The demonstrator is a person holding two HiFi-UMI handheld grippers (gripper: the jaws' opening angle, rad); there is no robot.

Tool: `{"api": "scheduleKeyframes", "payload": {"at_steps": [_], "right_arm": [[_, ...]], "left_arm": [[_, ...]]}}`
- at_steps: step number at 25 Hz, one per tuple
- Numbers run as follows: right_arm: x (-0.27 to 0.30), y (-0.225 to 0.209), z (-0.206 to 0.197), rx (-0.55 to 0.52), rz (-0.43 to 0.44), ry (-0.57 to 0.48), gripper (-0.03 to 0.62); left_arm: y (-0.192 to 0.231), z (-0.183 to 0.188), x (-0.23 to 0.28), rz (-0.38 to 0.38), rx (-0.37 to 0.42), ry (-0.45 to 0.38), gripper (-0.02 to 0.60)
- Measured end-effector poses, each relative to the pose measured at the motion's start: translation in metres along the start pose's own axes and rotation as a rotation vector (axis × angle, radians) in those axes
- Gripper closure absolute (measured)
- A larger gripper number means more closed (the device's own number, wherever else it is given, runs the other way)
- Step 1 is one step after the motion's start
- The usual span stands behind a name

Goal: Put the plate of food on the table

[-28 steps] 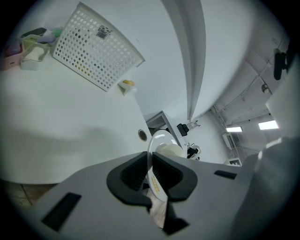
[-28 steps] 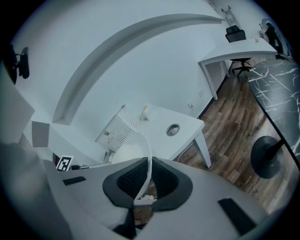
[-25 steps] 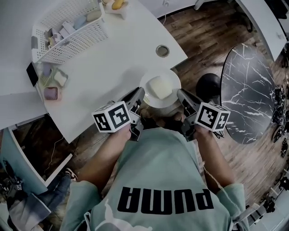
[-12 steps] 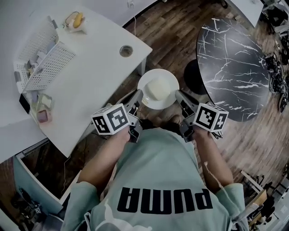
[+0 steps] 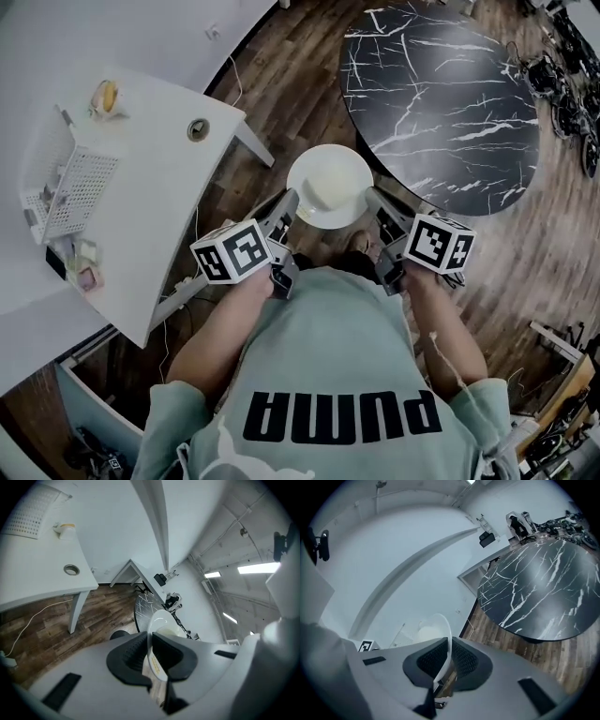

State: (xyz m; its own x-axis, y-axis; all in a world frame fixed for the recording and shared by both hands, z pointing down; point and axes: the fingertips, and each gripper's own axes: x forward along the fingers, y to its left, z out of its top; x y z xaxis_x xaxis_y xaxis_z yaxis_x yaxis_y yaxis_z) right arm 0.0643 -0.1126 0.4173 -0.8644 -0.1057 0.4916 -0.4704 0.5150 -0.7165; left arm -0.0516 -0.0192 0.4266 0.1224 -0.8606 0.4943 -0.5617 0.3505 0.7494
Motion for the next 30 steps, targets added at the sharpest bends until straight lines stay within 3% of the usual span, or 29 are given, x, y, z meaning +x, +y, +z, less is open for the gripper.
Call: {"api": "scheduleKeyframes", "payload": {"at_steps": [11,30], "right_arm": [[-0.079,-0.073,0.021,0.065,-0.007,-0.087,0.563],[-0.169,-0.161,0.060,0.146,-0.037,-0.226,0.563]], "left_arm": [[-0.073,-0.054,0.060,-0.025,0.059,0.059,0.545],[-0.166,-0.100,0.146,-0.069,0.205,0.166,0.544]]}}
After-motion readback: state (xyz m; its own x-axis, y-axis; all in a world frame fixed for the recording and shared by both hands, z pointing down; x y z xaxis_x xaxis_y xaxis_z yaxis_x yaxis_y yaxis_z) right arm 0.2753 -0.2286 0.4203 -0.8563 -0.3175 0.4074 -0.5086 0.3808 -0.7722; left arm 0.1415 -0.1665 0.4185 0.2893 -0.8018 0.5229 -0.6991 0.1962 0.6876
